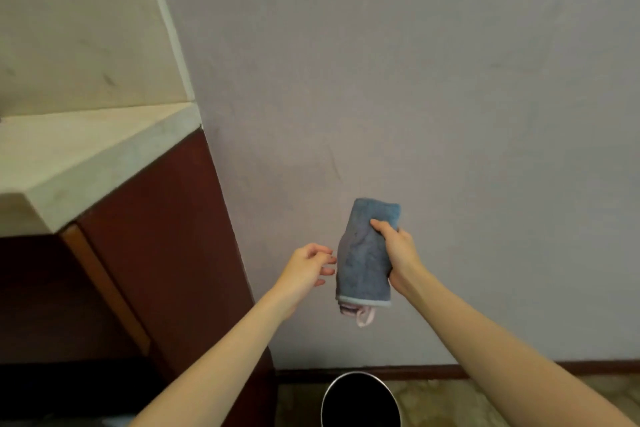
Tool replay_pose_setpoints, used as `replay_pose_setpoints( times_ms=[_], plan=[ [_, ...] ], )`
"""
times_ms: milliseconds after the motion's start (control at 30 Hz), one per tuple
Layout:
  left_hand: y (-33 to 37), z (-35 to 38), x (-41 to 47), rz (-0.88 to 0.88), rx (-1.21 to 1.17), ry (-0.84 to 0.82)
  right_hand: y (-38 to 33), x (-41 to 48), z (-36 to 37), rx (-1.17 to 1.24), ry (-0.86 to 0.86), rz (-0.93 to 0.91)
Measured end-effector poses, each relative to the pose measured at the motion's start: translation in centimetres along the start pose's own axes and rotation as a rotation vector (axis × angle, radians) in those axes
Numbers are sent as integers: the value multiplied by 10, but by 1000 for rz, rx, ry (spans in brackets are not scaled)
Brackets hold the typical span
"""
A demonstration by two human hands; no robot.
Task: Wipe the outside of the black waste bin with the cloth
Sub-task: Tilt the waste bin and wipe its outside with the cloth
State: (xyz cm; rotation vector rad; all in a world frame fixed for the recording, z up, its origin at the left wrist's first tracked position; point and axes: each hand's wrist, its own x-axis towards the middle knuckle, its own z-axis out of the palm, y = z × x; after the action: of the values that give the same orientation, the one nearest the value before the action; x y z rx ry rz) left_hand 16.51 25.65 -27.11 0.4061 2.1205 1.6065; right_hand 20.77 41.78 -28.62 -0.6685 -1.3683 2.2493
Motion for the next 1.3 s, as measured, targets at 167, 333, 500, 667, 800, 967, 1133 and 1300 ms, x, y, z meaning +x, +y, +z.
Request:
replay_pose_setpoints(
  times_ms=[167, 333, 500, 667, 800, 967, 1133, 1300],
  plan=[
    [-66, 14, 23, 13, 13, 10, 56, 20, -32, -6, 68, 4],
    [-140, 32, 51, 6, -8, 43, 118, 39, -71, -27, 82, 23],
    [-222, 48, 78, -4, -2, 76, 191, 55, -109, -41, 134, 69],
    [-296, 63, 101, -9, 46, 85, 262, 76, -150, -54, 169, 111],
    [-349, 80, 118, 14, 72, 75, 310, 93, -181, -71, 191, 111],
    [-412, 105, 133, 67, 113, 42, 362, 109, -217, -83, 215, 86],
    [-480, 126, 140, 86, 256, -3, 408, 114, -246, -100, 196, 77],
    [-528, 143, 118, 121, 495, -88, 436, 96, -278, -68, 267, 59]
  ],
)
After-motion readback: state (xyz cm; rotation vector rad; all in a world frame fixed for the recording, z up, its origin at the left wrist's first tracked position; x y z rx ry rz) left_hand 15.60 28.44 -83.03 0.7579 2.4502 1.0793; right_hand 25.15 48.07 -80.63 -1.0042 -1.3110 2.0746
